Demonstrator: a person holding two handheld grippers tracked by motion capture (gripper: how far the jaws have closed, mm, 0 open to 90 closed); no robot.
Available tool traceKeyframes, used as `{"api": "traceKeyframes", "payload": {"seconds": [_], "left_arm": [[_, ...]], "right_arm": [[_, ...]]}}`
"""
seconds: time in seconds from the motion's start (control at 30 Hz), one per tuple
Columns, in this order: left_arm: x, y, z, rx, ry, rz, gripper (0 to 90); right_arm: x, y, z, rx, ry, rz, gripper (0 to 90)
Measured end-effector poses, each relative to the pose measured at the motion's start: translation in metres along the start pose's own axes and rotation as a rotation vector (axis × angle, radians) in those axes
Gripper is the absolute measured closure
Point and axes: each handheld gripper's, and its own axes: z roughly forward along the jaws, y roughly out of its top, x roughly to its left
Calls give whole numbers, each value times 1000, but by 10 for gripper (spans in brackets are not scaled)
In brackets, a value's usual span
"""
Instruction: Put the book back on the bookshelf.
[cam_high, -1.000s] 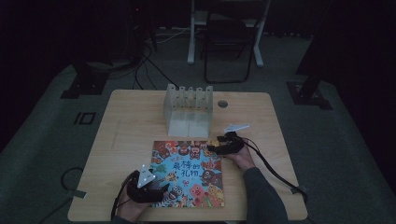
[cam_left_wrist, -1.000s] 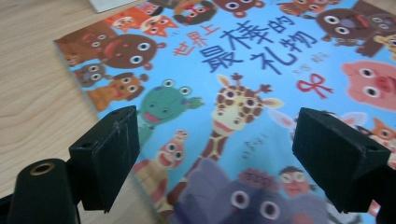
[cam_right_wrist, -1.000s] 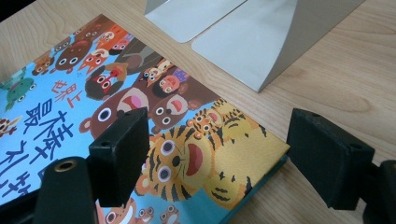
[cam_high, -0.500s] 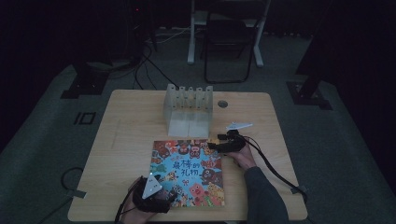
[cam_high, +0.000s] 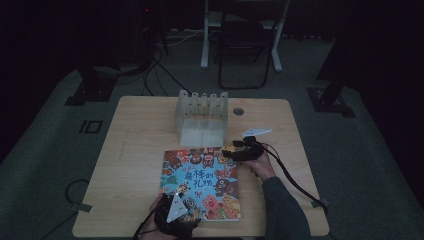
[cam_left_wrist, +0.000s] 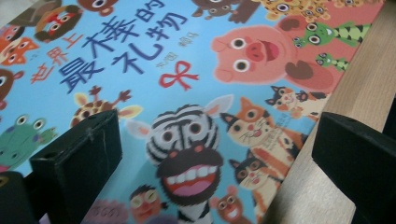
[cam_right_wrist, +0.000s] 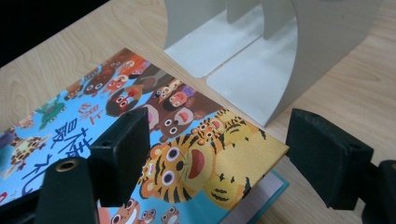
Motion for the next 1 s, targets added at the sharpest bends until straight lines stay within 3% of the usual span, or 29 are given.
{"api": "traceKeyframes", "payload": {"seconds": [0.17, 0.27, 0.33, 0.47, 0.73, 0.8, 0.87, 1.0], "left_arm": [[-7, 1, 7, 3, 6, 22, 14], [-10, 2, 10, 6, 34, 51, 13], [-12, 3, 10, -20, 45, 59, 4], [-17, 5, 13, -21, 54, 81, 4], [-17, 4, 18, -5, 75, 80, 4], [-17, 5, 20, 11, 116, 75, 9], [-16, 5, 19, 4, 116, 63, 11], [-20, 7, 15, -17, 144, 98, 30]], "right_arm": [[2, 4, -2, 2, -2, -3, 218], [2, 5, -3, -4, 1, -1, 218], [3, 6, -4, -6, 0, -4, 218], [5, 8, -4, -5, -2, -10, 219], [7, 12, -7, -7, -2, -17, 219], [8, 14, -8, -10, -1, -21, 224], [8, 14, -9, -14, 0, -17, 233], [8, 14, -9, -15, 1, -19, 235]]}}
